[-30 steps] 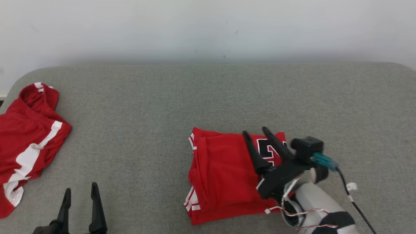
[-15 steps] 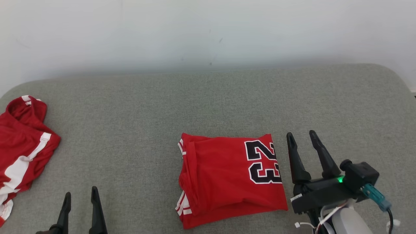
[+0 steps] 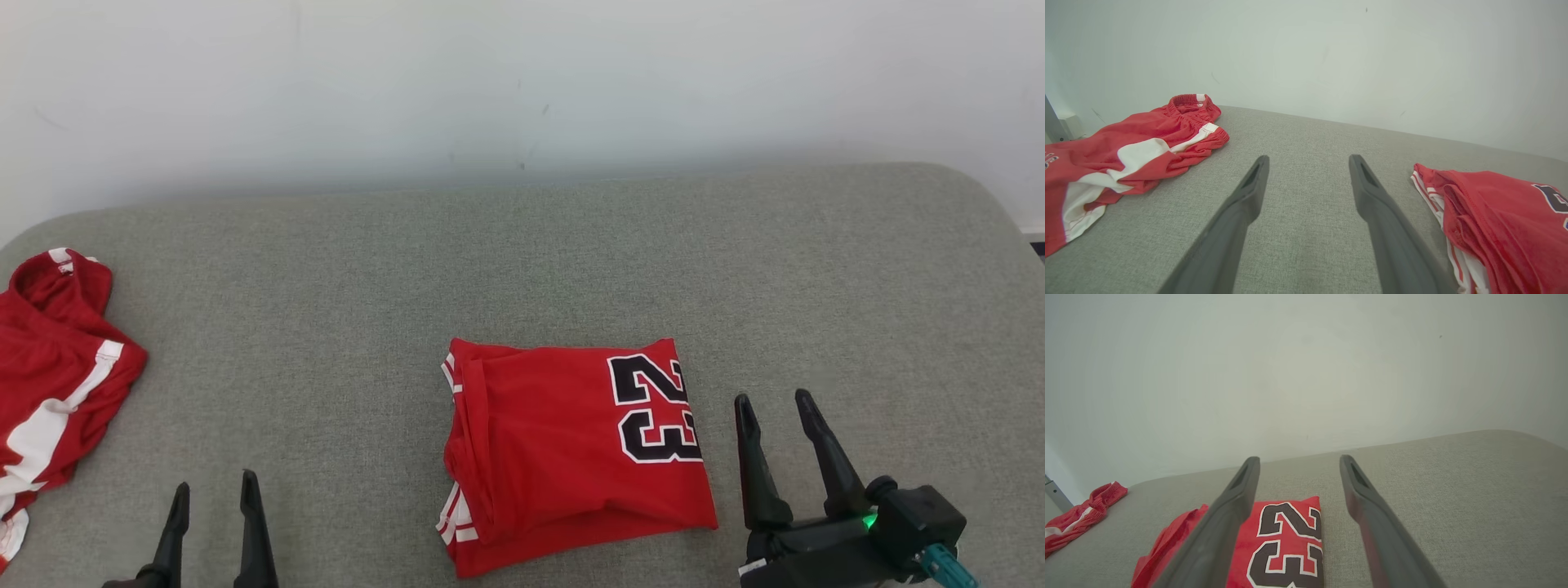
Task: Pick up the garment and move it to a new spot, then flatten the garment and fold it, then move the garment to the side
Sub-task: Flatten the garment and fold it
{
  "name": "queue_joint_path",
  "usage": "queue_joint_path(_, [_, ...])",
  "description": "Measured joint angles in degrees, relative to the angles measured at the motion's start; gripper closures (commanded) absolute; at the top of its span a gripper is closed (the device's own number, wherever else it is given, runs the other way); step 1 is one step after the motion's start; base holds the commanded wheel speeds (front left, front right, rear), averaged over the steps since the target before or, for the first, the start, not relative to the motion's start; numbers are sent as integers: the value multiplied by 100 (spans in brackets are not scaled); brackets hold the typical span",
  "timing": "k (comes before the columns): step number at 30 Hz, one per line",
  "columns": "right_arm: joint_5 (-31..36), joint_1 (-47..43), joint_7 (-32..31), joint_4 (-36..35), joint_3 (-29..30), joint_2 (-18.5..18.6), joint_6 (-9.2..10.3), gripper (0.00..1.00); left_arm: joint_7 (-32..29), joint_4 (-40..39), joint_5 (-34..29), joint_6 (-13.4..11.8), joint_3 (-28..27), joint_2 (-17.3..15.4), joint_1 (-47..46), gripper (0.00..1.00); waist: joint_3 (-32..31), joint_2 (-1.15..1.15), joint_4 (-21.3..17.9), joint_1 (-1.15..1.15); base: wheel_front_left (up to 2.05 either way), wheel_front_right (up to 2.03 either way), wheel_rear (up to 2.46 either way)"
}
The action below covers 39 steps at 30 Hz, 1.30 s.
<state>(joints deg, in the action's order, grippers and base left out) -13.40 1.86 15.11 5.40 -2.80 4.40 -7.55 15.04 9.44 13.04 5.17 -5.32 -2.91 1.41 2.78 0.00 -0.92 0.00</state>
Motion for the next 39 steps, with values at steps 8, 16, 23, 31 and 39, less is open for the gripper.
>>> queue_joint_path(8, [97,-94,0,22,-15,-92,0,0,1,26,-80,76,144,-1,66,0,5,0,-57,0,0,0,0])
queue_joint_path(16, [118,-68,0,60,-51,-121,0,0,1,143,-85,180,788,0,30,0,24,0,-184,0,0,0,0])
queue_joint_path(23, [135,-13,0,127,-98,-133,0,0,1,592,-71,200,1602,2,-144,0,68,0,-387,0,0,0,0])
queue_joint_path(31, [133,49,0,172,-147,-137,0,0,0,1161,79,235,2174,4,-317,0,150,0,-678,0,0,0,0])
queue_joint_path(39, [98,61,0,176,-125,-140,0,0,1,1599,219,235,2356,4,-483,52,238,0,-869,0,0,0,0])
